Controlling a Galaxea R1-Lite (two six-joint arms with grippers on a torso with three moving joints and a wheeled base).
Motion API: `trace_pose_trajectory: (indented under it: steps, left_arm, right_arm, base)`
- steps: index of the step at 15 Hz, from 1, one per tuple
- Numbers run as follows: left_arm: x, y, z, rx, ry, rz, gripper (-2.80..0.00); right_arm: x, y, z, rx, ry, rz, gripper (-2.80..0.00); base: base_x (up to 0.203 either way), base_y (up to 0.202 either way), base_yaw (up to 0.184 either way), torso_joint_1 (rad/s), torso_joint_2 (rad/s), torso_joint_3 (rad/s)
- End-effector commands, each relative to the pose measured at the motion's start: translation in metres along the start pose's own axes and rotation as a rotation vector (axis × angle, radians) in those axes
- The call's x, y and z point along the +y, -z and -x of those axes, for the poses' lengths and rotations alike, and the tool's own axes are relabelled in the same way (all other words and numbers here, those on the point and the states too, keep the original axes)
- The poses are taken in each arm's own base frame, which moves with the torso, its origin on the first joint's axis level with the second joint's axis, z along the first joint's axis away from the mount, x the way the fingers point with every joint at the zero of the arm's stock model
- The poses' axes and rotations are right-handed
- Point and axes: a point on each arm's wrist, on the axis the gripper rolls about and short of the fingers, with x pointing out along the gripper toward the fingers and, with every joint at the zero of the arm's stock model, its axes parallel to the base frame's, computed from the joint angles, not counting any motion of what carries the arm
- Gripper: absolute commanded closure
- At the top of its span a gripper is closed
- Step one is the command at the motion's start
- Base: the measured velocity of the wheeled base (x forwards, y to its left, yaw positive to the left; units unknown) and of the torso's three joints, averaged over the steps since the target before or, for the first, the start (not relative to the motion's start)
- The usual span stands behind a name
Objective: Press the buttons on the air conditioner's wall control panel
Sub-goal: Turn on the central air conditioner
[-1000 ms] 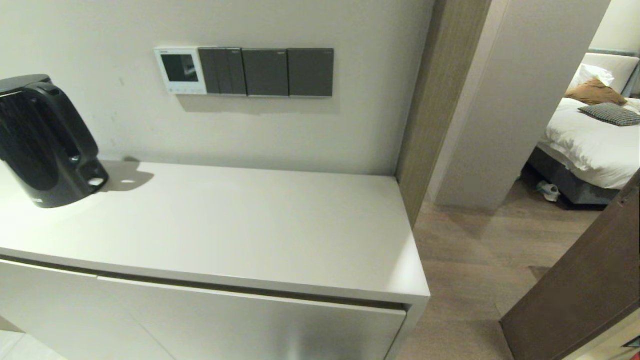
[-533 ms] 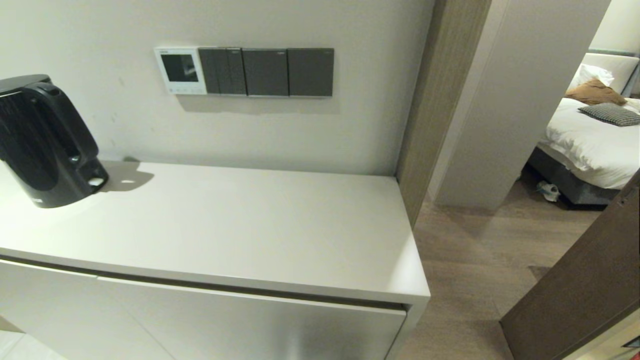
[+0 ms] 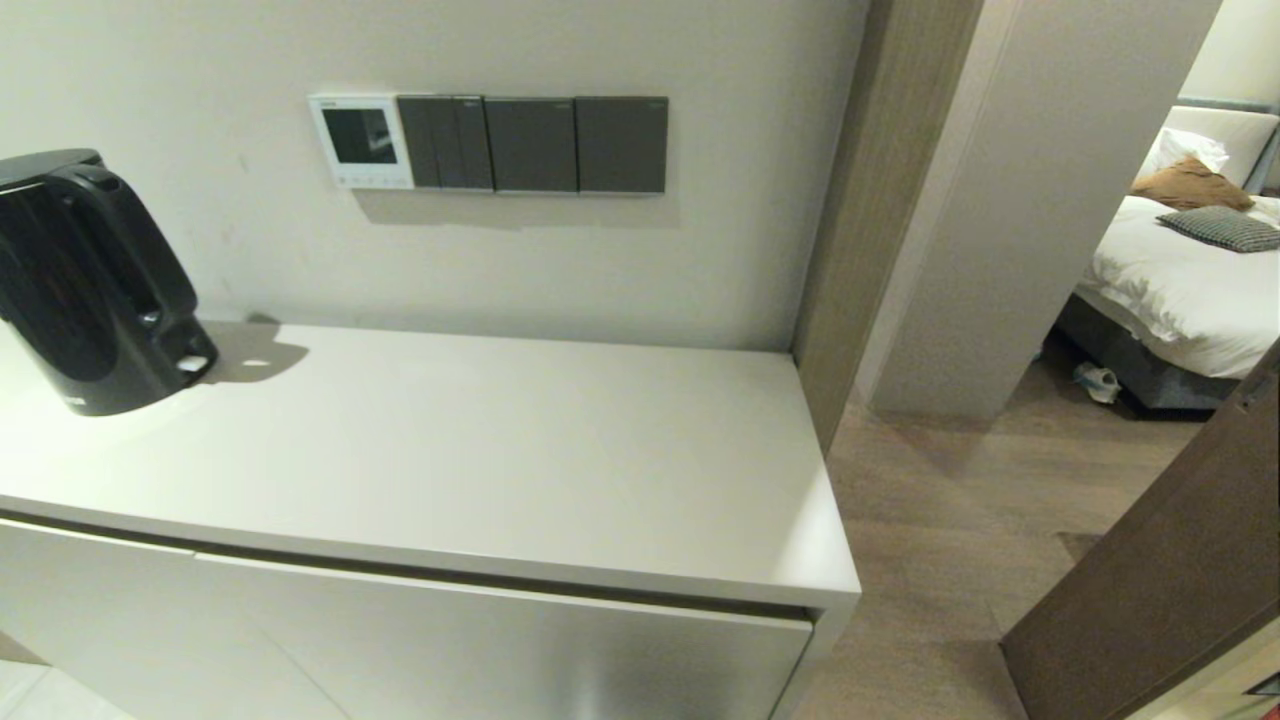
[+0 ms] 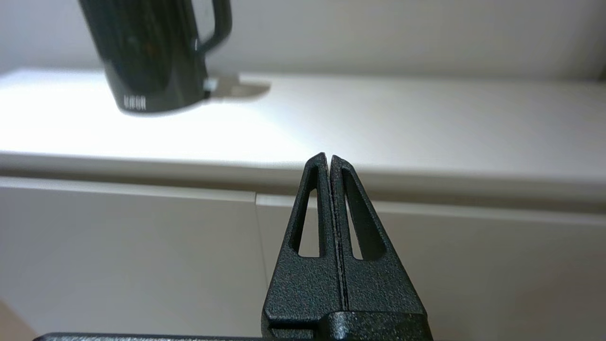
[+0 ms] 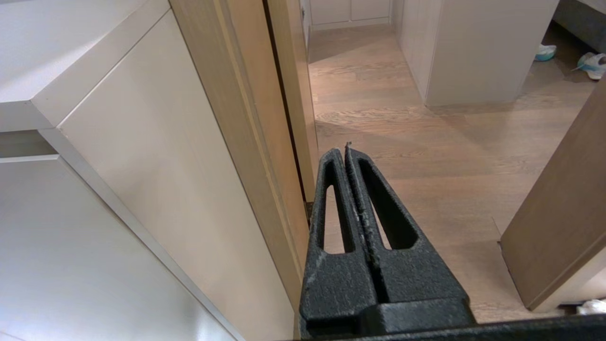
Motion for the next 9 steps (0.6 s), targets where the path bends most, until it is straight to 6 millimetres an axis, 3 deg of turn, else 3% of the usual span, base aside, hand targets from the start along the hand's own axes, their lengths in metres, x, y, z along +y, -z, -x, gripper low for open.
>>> trace_pose_trajectory:
  steps: [1, 3, 6, 9]
  left_arm:
    - [0.002, -0.039, -0.034, 0.066, 0.024, 0.014, 0.00]
    - [0.002, -0.067, -0.068, 0.078, 0.042, 0.027, 0.00]
    - [0.002, -0.098, -0.136, 0.099, 0.073, 0.039, 0.00]
    - [0.001, -0.106, -0.215, 0.131, 0.089, 0.048, 0.00]
  right_arm:
    - [0.000, 0.000, 0.000, 0.003, -0.001, 0.000, 0.00]
    - [0.000, 0.000, 0.000, 0.003, -0.001, 0.000, 0.00]
    - [0.000, 0.000, 0.000, 0.003, -0.001, -0.001, 0.00]
    - [0.000, 0.000, 0.000, 0.002, -0.001, 0.000, 0.00]
  base:
    - [0.000, 0.000, 0.000, 0.000, 0.00, 0.000]
    - [0.000, 0.000, 0.000, 0.000, 0.00, 0.000]
    - [0.000, 0.000, 0.000, 0.000, 0.00, 0.000]
    - [0.000, 0.000, 0.000, 0.000, 0.00, 0.000]
